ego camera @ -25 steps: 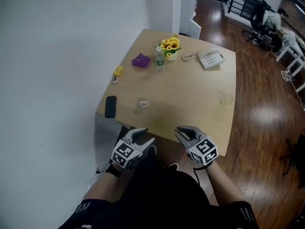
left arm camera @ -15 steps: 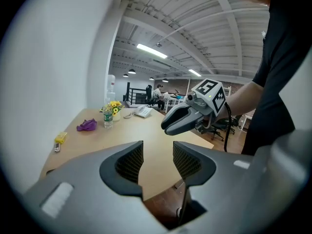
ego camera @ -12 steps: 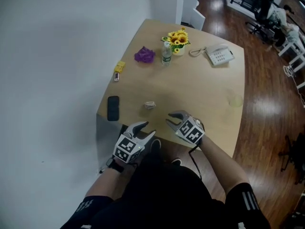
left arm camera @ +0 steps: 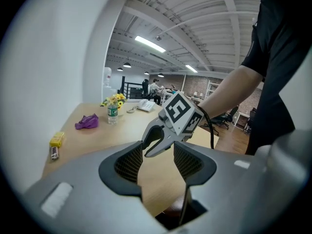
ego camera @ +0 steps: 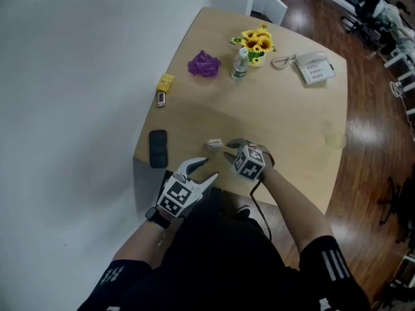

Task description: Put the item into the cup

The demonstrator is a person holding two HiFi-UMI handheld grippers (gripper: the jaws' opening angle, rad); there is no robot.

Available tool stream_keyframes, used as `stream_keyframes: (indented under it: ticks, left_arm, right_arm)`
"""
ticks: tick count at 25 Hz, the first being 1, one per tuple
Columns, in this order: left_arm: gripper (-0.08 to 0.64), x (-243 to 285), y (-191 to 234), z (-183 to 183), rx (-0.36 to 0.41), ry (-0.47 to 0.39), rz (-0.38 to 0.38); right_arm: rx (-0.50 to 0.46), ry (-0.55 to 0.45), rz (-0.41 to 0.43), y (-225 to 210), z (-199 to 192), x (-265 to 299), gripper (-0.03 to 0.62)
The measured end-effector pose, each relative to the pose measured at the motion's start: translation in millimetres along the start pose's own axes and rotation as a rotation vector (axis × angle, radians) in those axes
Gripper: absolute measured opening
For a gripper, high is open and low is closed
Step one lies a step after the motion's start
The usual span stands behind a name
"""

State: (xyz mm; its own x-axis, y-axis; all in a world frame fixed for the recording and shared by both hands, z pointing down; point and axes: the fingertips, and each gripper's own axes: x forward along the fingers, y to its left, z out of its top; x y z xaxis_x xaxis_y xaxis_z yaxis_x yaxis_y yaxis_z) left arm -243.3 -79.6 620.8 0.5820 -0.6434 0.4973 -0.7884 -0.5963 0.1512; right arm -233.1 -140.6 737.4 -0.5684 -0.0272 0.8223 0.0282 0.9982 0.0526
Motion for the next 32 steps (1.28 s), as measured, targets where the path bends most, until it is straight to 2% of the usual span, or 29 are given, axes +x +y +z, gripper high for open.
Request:
stream_keyframes:
  ticks: [4,10,11,13,16,21,26,32]
  left_arm:
    - [0.195,2.8,11.4,1.1,0.012,0.005,-0.021]
    - [0.195,0.3,27.9,-0.5,0.0,0.006,-0.026]
    - [0.195,-0.1,30.4,-1.0,-0.004,0.005,-0.024]
    - [0.195,-0.5,33.5,-1.0,-0.01,0.002,-0.023]
    - [0.195,-1.5,36.7,-1.1,-0.011,0.0,-0.024]
    - [0.195,1.4,40.1,6.1,-0.005,-0.021,-0.036]
    - [0.195,9.3,30.1,24.7,0.045,-0.044,-0.093]
    - [0.195,36.4,6.0,52.0,0.113,-0.057,-0.186]
  right_arm:
    - [-0.068,0.091,0.002,-4.9,-8.4,30.0,0.114]
    - [-0.063,0.131,0.002,-8.4,-13.1,50.6,0.109]
    - [-0.056,0.126,0.0,-8.8,-12.2,51.8,0.094]
    - [-0.037,0.112,0.001,-8.5,-10.2,51.7,0.021]
    - [-0.002,0.1,0.012,-7.4,-6.1,48.6,0.014]
    - [0.124,0.038,-0.011,-19.6,3.2,24.2,0.012]
    - [0.301,-0.062,-0.095,-44.0,0.2,-31.4,0.011]
    - [0.488,-0.147,-0.258,-77.7,-50.5,-127.4,0.011]
